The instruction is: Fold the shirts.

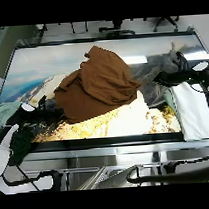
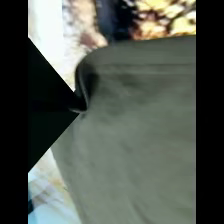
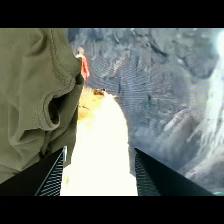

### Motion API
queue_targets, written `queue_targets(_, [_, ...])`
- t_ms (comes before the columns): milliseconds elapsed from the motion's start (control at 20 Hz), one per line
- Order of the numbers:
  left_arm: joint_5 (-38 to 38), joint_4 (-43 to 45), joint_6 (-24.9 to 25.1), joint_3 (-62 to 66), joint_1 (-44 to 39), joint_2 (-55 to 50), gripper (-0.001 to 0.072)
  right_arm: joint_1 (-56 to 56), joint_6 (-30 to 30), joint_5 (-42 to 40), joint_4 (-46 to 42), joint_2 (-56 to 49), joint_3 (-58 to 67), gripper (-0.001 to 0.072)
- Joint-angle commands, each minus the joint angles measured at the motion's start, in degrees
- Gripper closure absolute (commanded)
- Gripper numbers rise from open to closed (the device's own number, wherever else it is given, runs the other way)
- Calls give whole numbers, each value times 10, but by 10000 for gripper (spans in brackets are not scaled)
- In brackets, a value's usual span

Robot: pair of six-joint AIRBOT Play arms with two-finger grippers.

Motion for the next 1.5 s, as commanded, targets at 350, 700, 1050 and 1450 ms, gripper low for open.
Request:
queue_targets(350, [-93,98,-6,175,62,-39,693,80,-149,47,7,-81,0,225])
queue_targets(700, [-101,100,-1,179,77,-55,693,176,-247,16,34,-99,1,225])
queue_targets(1050, [-115,104,-1,179,72,-77,693,179,-287,-45,107,-96,12,228])
queue_targets(1450, [-134,102,4,180,72,-76,693,176,-286,-47,149,-92,15,688])
